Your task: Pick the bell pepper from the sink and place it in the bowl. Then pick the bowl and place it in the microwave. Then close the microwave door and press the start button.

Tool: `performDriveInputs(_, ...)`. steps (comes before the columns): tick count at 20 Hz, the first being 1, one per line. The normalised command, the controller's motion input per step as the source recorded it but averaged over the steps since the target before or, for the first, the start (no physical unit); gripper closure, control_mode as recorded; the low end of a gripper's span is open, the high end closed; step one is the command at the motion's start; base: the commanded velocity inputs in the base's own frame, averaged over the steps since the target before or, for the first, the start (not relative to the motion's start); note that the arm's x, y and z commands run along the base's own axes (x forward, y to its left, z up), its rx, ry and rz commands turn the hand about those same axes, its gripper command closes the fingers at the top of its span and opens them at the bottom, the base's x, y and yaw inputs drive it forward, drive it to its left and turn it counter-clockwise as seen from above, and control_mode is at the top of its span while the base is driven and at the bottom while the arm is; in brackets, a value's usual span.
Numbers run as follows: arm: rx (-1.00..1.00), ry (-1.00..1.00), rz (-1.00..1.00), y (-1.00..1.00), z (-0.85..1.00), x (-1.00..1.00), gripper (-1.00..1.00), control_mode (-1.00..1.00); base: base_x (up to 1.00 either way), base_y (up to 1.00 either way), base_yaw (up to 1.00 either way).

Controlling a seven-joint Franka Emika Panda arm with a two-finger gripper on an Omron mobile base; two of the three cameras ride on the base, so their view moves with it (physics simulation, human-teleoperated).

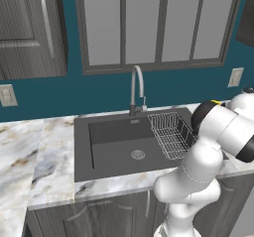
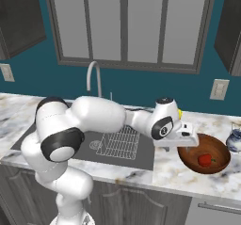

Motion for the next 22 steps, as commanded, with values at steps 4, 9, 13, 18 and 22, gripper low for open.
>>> performDriveInputs(4, 0.0, 0.04, 0.13, -0.13, -0.12, 0.0, -1.0, -1.0, 0.0, 0.0, 0.0)
performDriveInputs(9, 0.0, 0.01, 0.12, -0.28, -0.11, 0.0, -1.0, -1.0, 0.0, 0.0, 0.0)
performDriveInputs(13, 0.0, 0.01, 0.12, -0.31, -0.18, 0.0, -1.0, -1.0, 0.0, 0.0, 0.0)
performDriveInputs(18, 0.0, 0.05, 0.12, -0.15, -0.31, 0.06, -1.0, -1.0, 0.0, 0.0, 0.0)
performDriveInputs(22, 0.0, 0.0, 0.1, -0.04, -0.14, 0.0, 1.0, -1.0, 0.0, 0.0, 0.0)
